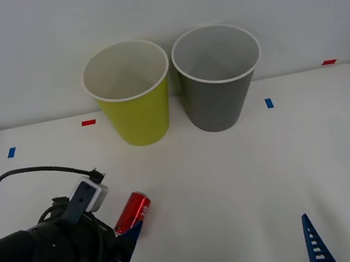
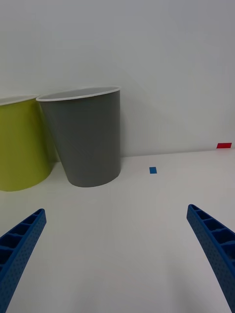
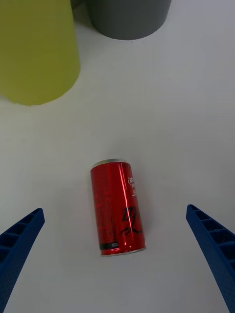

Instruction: Put cans in the gray bin and PET bottles in the light green bin.

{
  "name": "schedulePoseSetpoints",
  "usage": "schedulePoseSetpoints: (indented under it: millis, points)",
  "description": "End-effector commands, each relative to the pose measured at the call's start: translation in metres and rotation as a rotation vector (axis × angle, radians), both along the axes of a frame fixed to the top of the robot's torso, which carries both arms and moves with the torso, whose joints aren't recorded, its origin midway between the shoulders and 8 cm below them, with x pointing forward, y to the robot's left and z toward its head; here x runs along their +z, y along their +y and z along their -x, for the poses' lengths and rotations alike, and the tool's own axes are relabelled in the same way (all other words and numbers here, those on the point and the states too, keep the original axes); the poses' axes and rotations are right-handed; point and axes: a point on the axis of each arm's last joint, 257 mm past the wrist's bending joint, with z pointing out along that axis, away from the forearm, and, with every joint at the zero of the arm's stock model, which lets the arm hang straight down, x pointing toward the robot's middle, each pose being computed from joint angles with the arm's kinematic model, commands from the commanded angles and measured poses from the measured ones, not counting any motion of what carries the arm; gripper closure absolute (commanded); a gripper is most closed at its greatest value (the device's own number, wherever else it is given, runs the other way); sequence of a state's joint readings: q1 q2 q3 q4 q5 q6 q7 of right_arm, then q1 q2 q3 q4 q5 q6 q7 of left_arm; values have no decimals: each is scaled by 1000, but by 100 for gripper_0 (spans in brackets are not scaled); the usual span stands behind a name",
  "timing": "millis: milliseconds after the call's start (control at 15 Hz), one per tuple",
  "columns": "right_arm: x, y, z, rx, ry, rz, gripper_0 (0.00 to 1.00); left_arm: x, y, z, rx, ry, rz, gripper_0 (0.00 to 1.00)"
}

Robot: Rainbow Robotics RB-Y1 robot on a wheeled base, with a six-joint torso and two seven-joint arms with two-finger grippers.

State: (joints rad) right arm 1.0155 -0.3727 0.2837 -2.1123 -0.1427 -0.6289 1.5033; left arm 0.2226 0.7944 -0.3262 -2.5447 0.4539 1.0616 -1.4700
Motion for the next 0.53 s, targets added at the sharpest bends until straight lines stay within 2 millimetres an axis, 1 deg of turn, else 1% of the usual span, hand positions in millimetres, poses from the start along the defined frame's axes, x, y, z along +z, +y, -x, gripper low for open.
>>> schedulePoseSetpoints:
  millis: [67,267,333,400,467,533]
  points:
    - [0,0,0,0,0,0,0,-14,-1,-7,10,24,-54,0]
    - [0,0,0,0,0,0,0,-35,2,-22,63,75,-33,0]
    - [0,0,0,0,0,0,0,-39,1,-24,75,93,-29,0]
    - [0,0,0,0,0,0,0,-44,-3,-20,73,128,-46,0]
    - [0,0,0,0,0,0,0,-47,-4,-17,74,151,-70,0]
    - [0,0,0,0,0,0,0,-46,-6,-17,71,162,-90,0]
